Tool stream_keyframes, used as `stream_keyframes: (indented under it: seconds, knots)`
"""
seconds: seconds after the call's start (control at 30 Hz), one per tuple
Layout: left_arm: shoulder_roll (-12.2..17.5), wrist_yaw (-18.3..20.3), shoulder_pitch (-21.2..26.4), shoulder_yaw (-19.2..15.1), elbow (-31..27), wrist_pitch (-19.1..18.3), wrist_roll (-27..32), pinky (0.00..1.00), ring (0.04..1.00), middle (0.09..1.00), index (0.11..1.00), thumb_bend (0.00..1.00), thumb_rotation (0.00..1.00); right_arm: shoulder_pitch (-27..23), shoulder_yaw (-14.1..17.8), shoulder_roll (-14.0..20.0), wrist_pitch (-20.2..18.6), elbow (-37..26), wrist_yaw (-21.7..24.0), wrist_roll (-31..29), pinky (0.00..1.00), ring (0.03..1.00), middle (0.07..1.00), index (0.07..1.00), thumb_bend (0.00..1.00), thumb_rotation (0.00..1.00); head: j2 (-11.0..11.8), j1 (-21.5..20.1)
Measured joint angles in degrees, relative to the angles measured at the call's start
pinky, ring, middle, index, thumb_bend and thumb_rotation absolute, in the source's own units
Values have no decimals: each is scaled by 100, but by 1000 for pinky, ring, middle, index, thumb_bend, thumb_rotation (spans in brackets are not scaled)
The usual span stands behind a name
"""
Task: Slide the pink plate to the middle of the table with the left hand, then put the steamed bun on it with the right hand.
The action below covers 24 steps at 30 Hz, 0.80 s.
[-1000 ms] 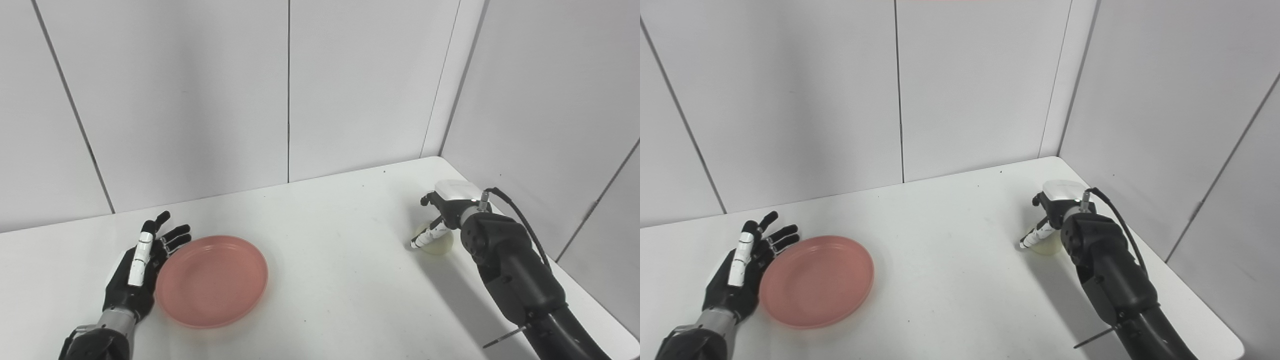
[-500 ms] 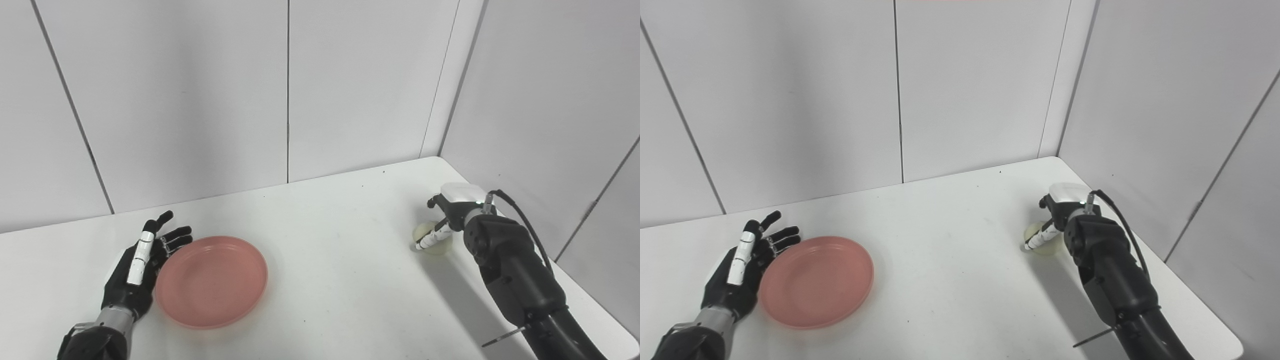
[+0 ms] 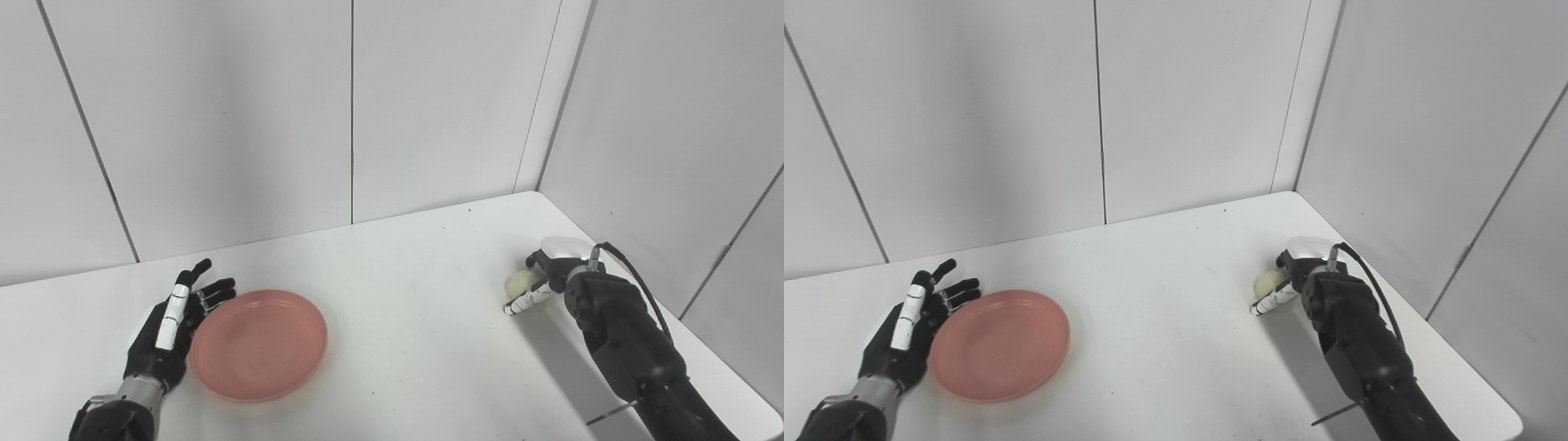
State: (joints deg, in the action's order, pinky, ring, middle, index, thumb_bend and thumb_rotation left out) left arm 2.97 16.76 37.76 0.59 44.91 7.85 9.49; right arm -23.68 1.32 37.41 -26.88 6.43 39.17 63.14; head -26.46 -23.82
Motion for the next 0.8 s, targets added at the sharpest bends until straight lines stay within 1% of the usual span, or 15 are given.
stream_keyframes:
  seconds: [0.23,0.33,0.37,0.43,0.53,0.57,0.6,0.63,0.7,0.8]
  knots:
    - [8,43,48,-4,71,7,4,793,768,737,888,796,879,1,14,-8,0,-12,3,-5,580,824,882,795,1000,469,-9,17]
    - [10,74,77,-4,126,28,4,785,767,737,888,795,887,2,40,-27,0,-11,4,17,563,784,848,781,1000,473,-9,18]
    - [10,79,85,-4,143,36,3,782,767,737,889,793,890,2,39,-29,0,-11,4,43,549,758,827,773,1000,471,-9,18]
    - [10,86,101,3,175,60,3,778,765,743,889,791,897,2,60,-32,0,-13,-5,109,464,635,719,744,1000,433,-9,18]
    - [13,121,104,17,180,75,3,777,764,746,890,789,899,4,159,-68,0,-111,16,174,375,519,618,690,1000,384,-17,26]
    - [14,124,104,18,180,75,3,777,763,745,885,792,898,7,177,-94,0,-150,41,209,336,464,569,664,987,357,-18,26]
    - [14,124,104,20,180,75,3,780,764,745,881,793,898,15,178,-107,0,-175,55,234,269,371,480,632,956,323,-18,26]
    - [14,128,104,22,181,75,3,781,764,745,881,793,898,21,190,-114,0,-206,82,232,262,360,470,629,952,319,-18,26]
    - [18,139,104,23,184,75,3,780,763,743,874,804,894,25,189,-110,0,-241,172,159,205,286,399,606,922,318,-26,35]
    - [24,156,106,25,190,75,3,778,761,738,863,797,894,31,124,-53,0,-242,224,81,199,282,397,560,864,311,-44,35]
